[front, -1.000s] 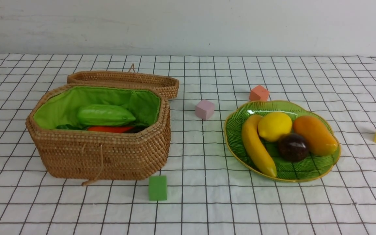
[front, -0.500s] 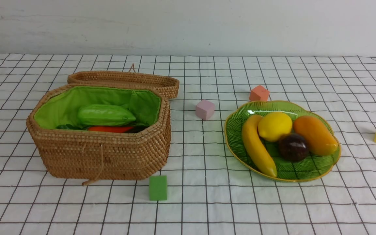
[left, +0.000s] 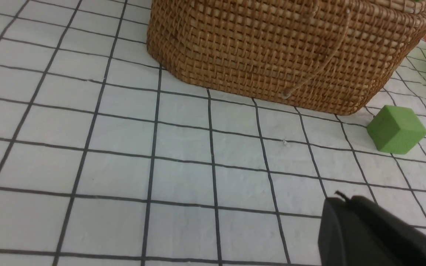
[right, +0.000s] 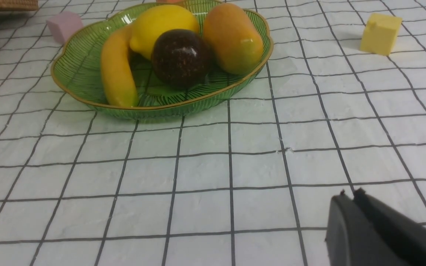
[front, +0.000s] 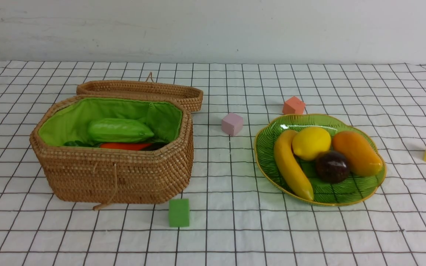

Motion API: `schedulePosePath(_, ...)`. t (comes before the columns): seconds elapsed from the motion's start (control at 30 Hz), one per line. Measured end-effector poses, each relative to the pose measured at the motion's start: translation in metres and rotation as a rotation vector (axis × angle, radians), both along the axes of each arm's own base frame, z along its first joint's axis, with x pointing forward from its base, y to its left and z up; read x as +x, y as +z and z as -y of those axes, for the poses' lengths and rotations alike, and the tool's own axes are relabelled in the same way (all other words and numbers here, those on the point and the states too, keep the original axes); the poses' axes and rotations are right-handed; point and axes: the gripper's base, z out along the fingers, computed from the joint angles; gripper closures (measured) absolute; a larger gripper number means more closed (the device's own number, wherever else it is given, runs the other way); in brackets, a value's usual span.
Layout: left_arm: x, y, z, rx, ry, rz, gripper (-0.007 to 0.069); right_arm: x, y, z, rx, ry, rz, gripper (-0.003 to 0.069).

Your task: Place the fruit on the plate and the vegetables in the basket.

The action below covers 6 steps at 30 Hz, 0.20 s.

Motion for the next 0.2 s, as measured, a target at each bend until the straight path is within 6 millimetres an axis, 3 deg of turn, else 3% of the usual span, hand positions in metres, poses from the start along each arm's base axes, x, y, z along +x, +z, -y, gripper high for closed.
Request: schedulePosePath(0.2, 0.0, 0.0, 0.0, 0.0, 0.0, 0.0, 0.0631, 0.0, 0.0, 0.0, 0.0, 0.0, 0.0, 0.0622)
